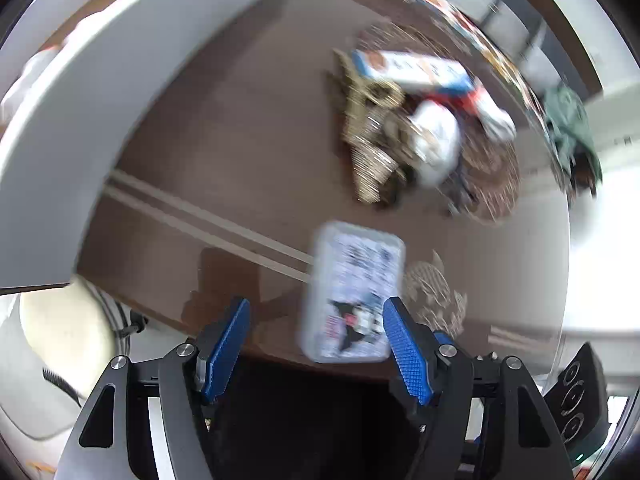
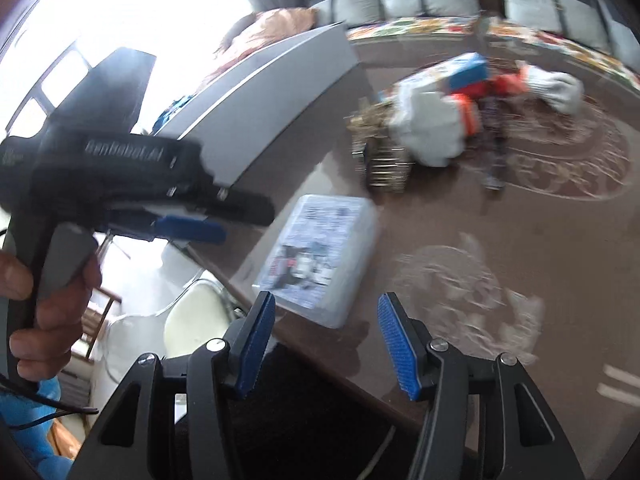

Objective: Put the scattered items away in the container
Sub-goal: 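Lift the clear plastic box with the left tool, then grasp the black-framed glasses with the right tool while the left tool holds the box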

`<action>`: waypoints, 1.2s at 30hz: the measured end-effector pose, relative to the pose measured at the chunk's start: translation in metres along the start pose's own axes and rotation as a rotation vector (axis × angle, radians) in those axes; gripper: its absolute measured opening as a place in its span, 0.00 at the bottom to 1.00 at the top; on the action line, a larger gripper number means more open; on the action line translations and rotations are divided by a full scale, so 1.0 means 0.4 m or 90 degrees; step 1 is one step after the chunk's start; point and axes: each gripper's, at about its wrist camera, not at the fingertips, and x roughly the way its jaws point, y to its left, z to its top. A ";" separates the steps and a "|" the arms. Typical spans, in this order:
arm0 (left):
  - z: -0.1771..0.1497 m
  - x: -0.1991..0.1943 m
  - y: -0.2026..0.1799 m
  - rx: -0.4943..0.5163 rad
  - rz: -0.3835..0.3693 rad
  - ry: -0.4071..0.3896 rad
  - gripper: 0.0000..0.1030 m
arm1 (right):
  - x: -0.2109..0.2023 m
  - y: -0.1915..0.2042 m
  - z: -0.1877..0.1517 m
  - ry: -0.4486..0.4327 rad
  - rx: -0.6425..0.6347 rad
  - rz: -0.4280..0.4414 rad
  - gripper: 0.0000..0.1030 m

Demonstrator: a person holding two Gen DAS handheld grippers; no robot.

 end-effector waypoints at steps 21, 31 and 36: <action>0.035 0.127 -0.079 0.043 0.104 0.018 0.62 | -0.091 -0.095 -0.032 -0.054 0.105 -0.072 0.54; 0.085 0.135 -0.058 0.038 0.128 0.025 0.61 | -0.086 -0.214 0.069 -0.039 0.167 -0.099 0.54; 0.098 0.131 -0.051 0.039 0.130 0.022 0.61 | -0.048 -0.238 0.207 -0.004 0.100 -0.118 0.54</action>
